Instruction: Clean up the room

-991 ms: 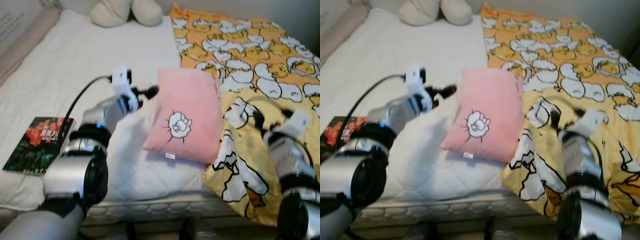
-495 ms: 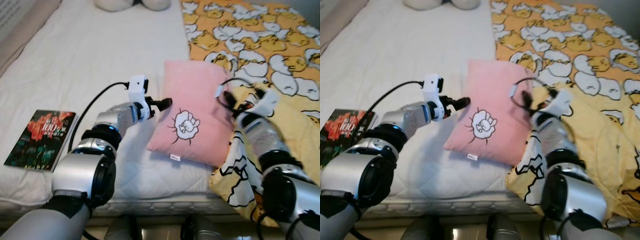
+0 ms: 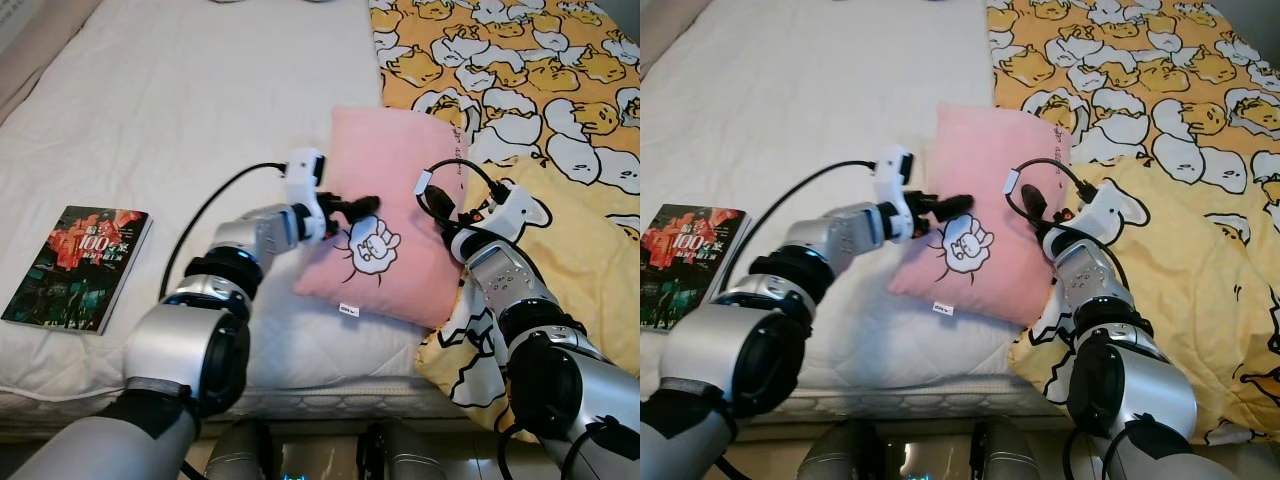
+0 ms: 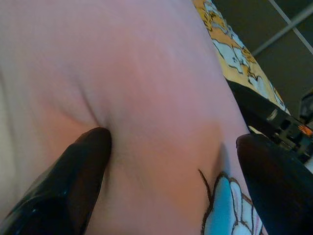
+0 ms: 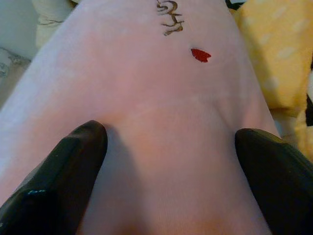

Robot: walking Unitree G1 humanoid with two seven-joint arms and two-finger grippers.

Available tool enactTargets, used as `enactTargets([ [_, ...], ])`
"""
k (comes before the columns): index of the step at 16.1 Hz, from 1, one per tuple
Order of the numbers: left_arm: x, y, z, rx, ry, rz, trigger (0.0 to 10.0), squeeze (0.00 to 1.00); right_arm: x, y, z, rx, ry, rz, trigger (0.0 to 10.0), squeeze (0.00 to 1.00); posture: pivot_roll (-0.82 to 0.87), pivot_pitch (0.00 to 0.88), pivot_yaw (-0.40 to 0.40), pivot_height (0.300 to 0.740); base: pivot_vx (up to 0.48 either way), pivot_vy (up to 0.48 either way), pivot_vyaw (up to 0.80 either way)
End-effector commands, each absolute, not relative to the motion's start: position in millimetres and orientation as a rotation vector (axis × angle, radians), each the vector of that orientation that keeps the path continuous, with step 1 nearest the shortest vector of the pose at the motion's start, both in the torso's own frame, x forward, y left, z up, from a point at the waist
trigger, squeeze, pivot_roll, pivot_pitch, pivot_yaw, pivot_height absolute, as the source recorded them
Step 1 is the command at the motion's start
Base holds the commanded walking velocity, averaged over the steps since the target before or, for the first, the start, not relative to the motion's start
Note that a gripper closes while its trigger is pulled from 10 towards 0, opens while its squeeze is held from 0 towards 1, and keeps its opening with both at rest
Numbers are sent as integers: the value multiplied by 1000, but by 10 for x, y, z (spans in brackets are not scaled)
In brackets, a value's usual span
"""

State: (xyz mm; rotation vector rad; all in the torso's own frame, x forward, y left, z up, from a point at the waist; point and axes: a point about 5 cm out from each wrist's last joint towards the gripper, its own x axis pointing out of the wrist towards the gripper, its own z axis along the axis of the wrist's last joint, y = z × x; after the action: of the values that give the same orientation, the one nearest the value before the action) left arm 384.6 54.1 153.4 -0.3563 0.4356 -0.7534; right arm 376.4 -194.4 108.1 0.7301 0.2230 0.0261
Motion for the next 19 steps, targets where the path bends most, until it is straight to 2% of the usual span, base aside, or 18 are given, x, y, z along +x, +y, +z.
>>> enactTargets([
  [1, 3818, 479, 1496, -337, 450, -766, 10000, 0, 3694, -1929, 932, 739, 289, 16, 10000, 0, -114, 201, -42, 697, 0, 0, 0],
  [4, 3709, 262, 1360, -201, 446, -832, 10000, 0, 3657, -1904, 852, 689, 343, 22, 10000, 0, -115, 200, -37, 697, 0, 0, 0],
  [5, 3630, 117, 1273, -160, 457, -849, 10000, 0, 3652, -1896, 836, 656, 360, 16, 0, 0, -118, 198, -38, 697, 0, 0, 0],
  [6, 3611, 78, 1224, -143, 450, -808, 0, 0, 3652, -1899, 834, 642, 367, 14, 0, 0, -125, 192, -38, 697, 0, 0, 0],
  [9, 3651, 193, 1179, -185, 426, -691, 0, 0, 3626, -1893, 793, 634, 373, 14, 0, 0, -121, 184, -44, 697, 0, 0, 0],
  [16, 3637, 287, 1094, -123, 410, -672, 0, 0, 3575, -1833, 712, 632, 383, 40, 0, 0, -112, 170, -43, 697, 0, 0, 0],
  [18, 3624, 294, 1077, -58, 397, -694, 0, 0, 3518, -1845, 624, 719, 400, -3, 0, 0, -98, 153, -30, 697, 0, 0, 0],
  [19, 3625, 309, 1075, -51, 392, -697, 0, 0, 3488, -1848, 582, 702, 407, -6, 0, 0, -94, 146, -26, 697, 0, 0, 0],
])
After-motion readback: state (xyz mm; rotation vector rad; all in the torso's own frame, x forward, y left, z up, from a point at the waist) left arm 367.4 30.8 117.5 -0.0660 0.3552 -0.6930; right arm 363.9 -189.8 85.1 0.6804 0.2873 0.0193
